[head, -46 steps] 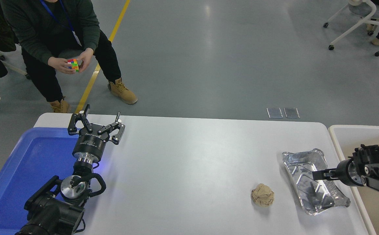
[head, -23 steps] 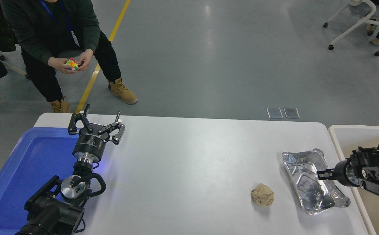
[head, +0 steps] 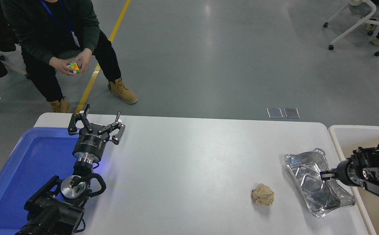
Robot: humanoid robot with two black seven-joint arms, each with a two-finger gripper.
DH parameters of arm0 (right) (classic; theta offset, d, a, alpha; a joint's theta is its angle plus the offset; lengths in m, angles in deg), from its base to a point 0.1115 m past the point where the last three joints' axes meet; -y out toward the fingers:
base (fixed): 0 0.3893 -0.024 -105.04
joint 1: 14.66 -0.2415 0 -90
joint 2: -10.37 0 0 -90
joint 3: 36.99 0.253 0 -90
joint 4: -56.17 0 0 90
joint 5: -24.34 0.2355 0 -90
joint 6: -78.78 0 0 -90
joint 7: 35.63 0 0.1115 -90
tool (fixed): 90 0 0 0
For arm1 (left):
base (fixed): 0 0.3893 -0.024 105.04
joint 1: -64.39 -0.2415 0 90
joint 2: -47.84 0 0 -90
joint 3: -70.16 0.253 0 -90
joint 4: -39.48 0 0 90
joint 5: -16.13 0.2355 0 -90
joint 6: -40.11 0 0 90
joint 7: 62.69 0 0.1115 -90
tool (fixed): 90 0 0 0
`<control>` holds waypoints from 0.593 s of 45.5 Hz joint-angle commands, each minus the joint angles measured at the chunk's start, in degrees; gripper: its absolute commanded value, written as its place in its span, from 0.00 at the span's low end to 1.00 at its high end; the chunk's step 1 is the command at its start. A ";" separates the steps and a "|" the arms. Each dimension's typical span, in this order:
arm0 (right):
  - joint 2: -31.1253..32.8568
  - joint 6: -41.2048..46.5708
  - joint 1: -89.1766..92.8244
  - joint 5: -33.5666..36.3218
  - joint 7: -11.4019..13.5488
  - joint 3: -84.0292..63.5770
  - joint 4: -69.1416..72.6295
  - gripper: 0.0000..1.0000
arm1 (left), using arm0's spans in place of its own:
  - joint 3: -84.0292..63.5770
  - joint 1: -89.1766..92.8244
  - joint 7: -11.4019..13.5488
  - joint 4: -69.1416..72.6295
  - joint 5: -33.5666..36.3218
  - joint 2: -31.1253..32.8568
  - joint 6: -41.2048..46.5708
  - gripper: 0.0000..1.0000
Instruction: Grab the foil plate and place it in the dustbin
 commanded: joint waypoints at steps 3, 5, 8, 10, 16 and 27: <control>7.49 8.11 -9.17 3.21 -0.15 2.68 8.71 0.00 | 0.00 0.00 0.00 0.00 0.00 0.00 0.00 0.99; 10.39 10.75 -13.30 3.21 -0.15 2.60 11.44 0.00 | 0.00 0.00 0.00 0.00 0.00 0.00 0.00 0.99; 13.29 13.82 -17.26 3.21 -0.07 2.51 13.20 0.00 | 0.00 0.00 0.00 0.00 0.00 0.00 0.00 0.99; 14.96 16.37 -19.89 3.12 -0.07 2.25 14.25 0.00 | 0.00 0.00 0.00 0.00 0.00 0.00 0.00 0.99; 19.97 24.02 -28.15 2.42 -0.07 1.46 16.63 0.00 | 0.00 0.00 0.00 0.00 0.00 0.00 0.00 0.99; 27.88 35.53 -44.06 -1.89 0.20 -0.39 20.41 0.00 | 0.09 0.00 0.00 0.00 0.09 0.00 0.00 0.99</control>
